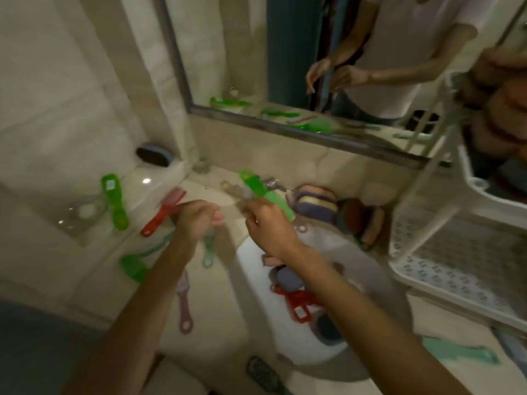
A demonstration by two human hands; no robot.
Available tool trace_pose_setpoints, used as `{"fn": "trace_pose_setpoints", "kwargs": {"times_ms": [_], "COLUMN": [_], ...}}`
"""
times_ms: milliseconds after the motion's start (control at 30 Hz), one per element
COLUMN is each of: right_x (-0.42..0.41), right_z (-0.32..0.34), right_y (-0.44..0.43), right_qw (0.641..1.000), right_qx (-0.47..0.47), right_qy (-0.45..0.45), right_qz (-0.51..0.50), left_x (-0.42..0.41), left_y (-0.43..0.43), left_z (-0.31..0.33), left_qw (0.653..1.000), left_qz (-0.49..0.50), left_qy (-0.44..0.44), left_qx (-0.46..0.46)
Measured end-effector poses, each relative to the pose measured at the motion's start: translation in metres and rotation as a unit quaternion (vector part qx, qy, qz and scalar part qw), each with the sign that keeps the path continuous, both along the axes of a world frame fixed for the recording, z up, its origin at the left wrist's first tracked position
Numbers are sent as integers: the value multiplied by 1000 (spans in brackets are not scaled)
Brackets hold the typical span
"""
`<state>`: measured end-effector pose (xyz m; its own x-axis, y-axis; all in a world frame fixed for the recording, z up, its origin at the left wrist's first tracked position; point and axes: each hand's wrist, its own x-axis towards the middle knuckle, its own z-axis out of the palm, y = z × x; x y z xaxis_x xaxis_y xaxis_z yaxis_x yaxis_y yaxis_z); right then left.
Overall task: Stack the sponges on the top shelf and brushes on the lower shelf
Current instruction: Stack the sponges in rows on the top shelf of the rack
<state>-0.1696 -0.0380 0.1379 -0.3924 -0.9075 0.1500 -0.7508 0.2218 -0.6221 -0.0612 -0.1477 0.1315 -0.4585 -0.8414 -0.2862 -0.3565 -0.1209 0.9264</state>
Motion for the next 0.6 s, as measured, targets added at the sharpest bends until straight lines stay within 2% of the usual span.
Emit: {"fn": "trace_pose_setpoints", "kwargs": {"times_ms": [167,200,267,333,367,467,600], "right_x": [47,52,57,58,58,56,53], "right_z": [-62,-70,-84,-96,-101,-111,-122], "right_y": [-70,-84,-109,-130,-140,-164,-190], "right_qw": [987,984,975,967,965,961,958], "right_qx": [141,162,204,240,251,266,261], "right_qy": [-37,-42,-52,-59,-65,-78,-117], "right_qz": [67,66,63,56,47,13,-28], "left_x": [52,57,66,67,65,48,31], "left_y": [-60,-71,-94,-117,-131,-173,-203], "left_z": [-61,-68,-76,-78,-81,-99,-114], "left_qw": [987,989,983,958,951,937,873], "left_qz": [48,43,13,-22,-37,-96,-235], "left_qy": [-75,-96,-182,-256,-263,-272,-363], "left_qx": [132,108,-13,-126,-161,-195,-227]}}
